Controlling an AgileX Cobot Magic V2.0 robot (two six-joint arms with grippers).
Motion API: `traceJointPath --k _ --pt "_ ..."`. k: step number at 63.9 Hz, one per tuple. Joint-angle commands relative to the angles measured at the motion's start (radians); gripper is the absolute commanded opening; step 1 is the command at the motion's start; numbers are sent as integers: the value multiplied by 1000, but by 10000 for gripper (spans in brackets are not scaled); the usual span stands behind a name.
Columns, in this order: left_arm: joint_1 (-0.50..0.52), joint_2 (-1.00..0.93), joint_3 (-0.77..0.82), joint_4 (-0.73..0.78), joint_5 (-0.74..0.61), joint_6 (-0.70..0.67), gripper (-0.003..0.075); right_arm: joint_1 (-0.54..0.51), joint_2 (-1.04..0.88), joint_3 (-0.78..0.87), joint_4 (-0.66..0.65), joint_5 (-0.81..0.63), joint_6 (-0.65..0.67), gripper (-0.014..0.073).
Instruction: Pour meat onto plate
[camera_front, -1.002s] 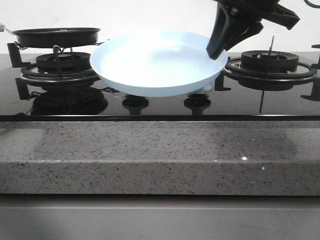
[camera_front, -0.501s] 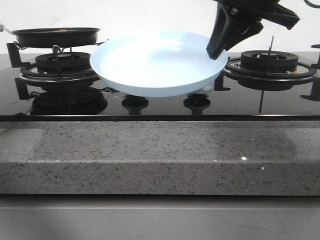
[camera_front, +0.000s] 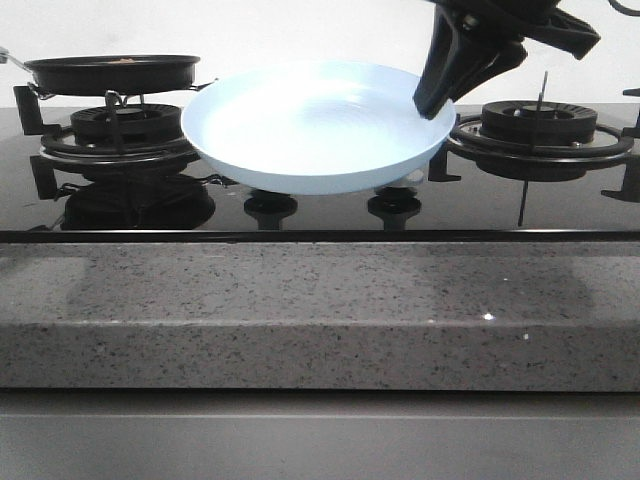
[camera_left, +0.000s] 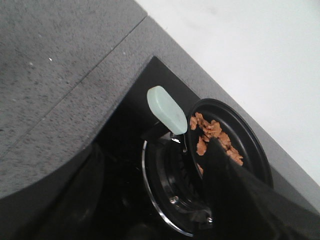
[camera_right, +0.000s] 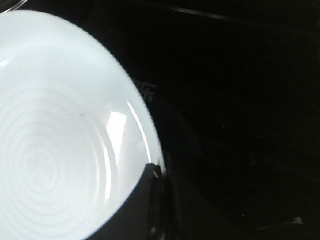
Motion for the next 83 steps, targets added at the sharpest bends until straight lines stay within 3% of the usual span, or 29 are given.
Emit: traceJointPath --k 1,7,32,68,76,83 --pt "39 60 -86 -256 103 189 408 1 -52 -23 24 -42 -8 -71" --pt "62 147 -127 -357 157 230 408 1 -52 -23 24 -42 -8 -71" --pt "62 384 -286 -493 279 275 408 1 -52 -23 24 -42 -8 -71" --pt "62 471 -313 -635 283 359 403 1 -52 -23 24 -42 -8 -71" --pt "62 476 -313 -649 289 374 340 1 -52 -23 24 -42 -8 -71" --pt "62 479 -313 -649 293 374 220 1 -52 -23 24 -42 -8 -71"
